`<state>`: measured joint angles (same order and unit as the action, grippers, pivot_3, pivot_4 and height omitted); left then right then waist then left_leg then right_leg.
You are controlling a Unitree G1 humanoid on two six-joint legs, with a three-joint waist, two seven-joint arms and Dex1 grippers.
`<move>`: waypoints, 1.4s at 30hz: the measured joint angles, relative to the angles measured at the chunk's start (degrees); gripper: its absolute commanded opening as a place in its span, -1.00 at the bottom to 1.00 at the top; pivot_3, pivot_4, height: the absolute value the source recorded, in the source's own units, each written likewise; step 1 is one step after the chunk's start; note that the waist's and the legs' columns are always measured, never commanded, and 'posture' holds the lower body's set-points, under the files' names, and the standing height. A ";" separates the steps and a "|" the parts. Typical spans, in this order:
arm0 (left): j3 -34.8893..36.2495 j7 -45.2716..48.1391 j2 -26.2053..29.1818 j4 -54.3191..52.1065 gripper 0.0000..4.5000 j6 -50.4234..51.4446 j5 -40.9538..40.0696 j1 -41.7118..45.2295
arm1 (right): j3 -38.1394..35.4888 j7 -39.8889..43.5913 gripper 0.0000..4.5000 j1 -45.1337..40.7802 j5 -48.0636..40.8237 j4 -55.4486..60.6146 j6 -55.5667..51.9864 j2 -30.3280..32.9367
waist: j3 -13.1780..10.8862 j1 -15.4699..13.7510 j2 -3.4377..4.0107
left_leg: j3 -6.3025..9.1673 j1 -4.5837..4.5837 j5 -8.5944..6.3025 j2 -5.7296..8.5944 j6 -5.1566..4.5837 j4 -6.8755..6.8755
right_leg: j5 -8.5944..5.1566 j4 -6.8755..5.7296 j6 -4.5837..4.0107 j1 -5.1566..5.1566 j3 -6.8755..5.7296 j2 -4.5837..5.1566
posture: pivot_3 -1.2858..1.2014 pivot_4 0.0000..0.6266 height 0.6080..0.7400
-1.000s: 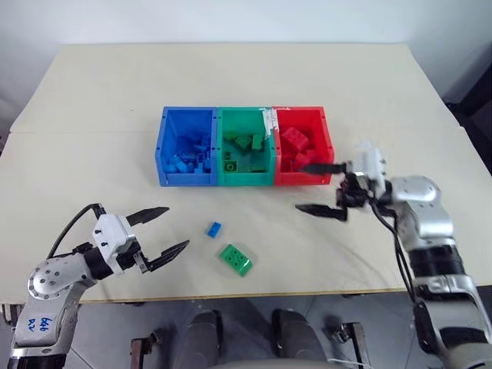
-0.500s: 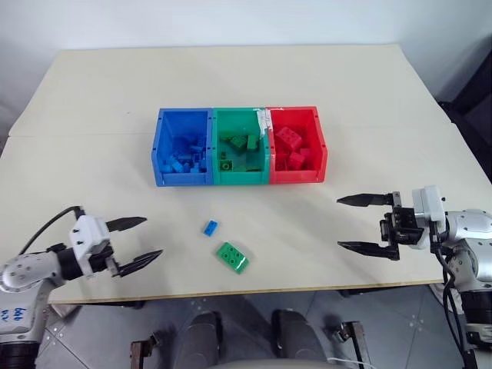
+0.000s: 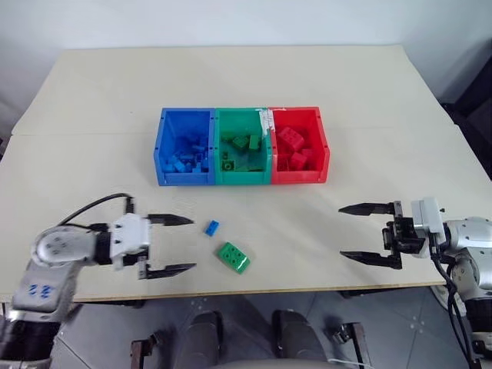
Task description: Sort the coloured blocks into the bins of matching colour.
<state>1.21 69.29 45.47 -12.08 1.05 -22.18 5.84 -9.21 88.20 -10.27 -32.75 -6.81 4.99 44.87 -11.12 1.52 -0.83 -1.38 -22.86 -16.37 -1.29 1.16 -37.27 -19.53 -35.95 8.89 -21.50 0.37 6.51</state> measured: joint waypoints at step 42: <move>-6.22 -20.03 -22.82 31.23 -0.34 2.55 10.31 40.21 | -1.78 -9.10 1.00 0.43 2.39 3.35 1.19 -3.43 | -0.04 -2.28 -0.04 | 0.22 -0.33 0.20 0.31 0.04 -0.88 | 0.19 -0.10 0.36 0.10 -0.04 0.05 | 0.03 -0.52 1.00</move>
<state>-5.01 49.26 22.64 19.15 3.60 -11.87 46.05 -10.98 79.10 -9.84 -30.36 -3.46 6.18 41.45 -11.15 -0.75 -0.88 -1.16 -23.19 -16.17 -0.97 1.20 -38.15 -19.35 -36.05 9.24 -21.41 0.34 6.57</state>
